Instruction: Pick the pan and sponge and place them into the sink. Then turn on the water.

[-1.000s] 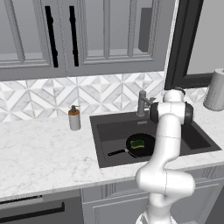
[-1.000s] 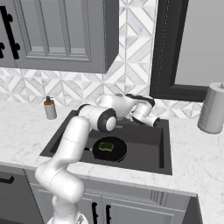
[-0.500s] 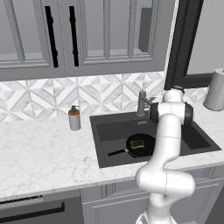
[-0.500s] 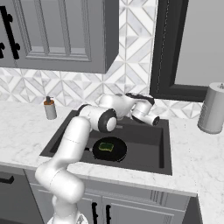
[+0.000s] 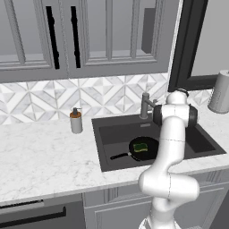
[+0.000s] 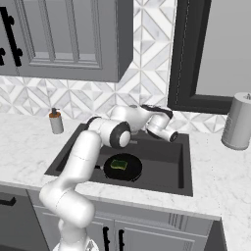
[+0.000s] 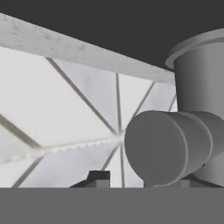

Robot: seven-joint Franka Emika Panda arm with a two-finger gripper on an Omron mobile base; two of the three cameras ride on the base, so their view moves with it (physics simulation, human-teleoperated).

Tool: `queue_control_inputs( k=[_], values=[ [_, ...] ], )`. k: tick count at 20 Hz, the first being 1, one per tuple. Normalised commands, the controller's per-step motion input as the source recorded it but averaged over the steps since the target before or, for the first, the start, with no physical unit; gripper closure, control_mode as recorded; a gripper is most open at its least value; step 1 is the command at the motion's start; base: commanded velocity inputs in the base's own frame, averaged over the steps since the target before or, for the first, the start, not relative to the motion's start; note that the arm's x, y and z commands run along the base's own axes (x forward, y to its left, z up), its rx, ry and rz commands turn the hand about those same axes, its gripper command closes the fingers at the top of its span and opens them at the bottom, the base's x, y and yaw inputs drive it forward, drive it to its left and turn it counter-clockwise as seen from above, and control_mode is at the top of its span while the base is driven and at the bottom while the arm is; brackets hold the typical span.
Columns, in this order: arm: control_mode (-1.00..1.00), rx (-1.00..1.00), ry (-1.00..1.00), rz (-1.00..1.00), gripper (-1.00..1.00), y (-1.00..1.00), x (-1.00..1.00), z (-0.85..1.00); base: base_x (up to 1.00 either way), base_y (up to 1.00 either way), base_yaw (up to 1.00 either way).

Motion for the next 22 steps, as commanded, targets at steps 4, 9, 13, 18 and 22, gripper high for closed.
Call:
queue_control_inputs(
  k=[4, 9, 13, 18, 22],
  values=[
    [-1.0, 0.1, 0.0, 0.0, 1.0, -0.31, 0.32, -0.08, 0.0, 0.0, 0.0],
    [-1.0, 0.09, 0.0, 0.0, 1.0, -0.36, 0.34, -0.2, 0.0, 0.0, 0.0],
    [-1.0, 0.07, 0.0, 0.0, 1.0, -0.39, 0.33, -0.27, 0.0, 0.0, 0.0],
    [-1.0, 0.09, 0.0, -0.02, 1.0, -0.55, 0.35, -0.34, 0.0, 0.0, 0.0],
    [-1.0, 0.11, 0.02, -0.07, 1.0, -0.69, 0.38, -0.39, 0.0, 0.0, 0.0]
  ],
)
